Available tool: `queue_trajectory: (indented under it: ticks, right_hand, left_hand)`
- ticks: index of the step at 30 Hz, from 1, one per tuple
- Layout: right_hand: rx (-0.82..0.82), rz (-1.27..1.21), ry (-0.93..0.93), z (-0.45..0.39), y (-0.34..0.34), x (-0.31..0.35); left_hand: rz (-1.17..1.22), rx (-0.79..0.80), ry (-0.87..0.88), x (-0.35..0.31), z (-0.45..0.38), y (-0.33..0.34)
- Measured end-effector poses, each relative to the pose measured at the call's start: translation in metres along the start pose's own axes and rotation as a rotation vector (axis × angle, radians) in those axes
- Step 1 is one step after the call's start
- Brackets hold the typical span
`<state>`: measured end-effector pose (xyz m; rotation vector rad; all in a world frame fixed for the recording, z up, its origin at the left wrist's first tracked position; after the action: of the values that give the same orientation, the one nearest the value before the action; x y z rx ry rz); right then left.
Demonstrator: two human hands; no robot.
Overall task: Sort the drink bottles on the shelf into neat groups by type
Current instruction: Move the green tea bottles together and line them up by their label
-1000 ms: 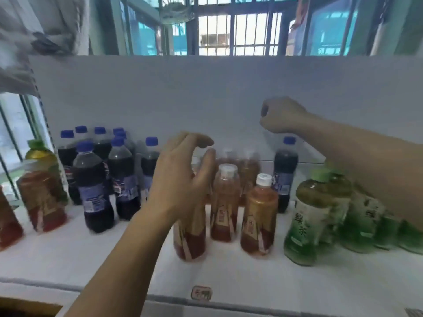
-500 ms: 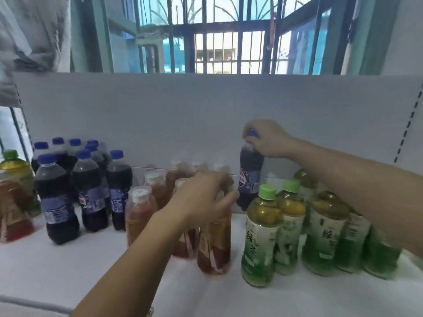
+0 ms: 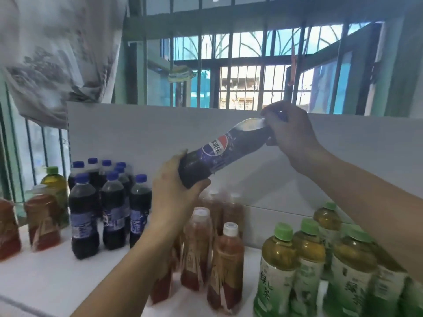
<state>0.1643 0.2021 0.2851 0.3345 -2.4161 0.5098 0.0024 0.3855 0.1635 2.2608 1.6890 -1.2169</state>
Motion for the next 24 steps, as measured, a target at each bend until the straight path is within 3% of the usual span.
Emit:
queue_trajectory:
  ticks: [8, 12, 24]
  right_hand:
    - [0.137, -0.085, -0.097, 0.005, 0.121, 0.046]
    - [0.256, 0.015, -0.161, 0.010, 0.191, 0.076]
    - [0.619, 0.286, -0.159, 0.029, 0.416, 0.081]
  left_hand:
    - [-0.100, -0.212, -0.036, 0.063, 0.027, -0.105]
    - [-0.111, -0.238, -0.076, 0.117, 0.047, -0.142]
    - [-0.133, 0.127, -0.295, 0.284, 0.092, -0.173]
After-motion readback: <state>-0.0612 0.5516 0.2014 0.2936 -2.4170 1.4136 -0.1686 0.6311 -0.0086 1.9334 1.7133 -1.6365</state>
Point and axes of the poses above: each hand's wrist, its own z-axis away from the middle knuckle, its own y-axis out of the palm, x = y × z, the point moved 5 cm from there along -z, towards the middle knuckle, and after that the axes turned 12 degrees about x, right-handed, at the moved point
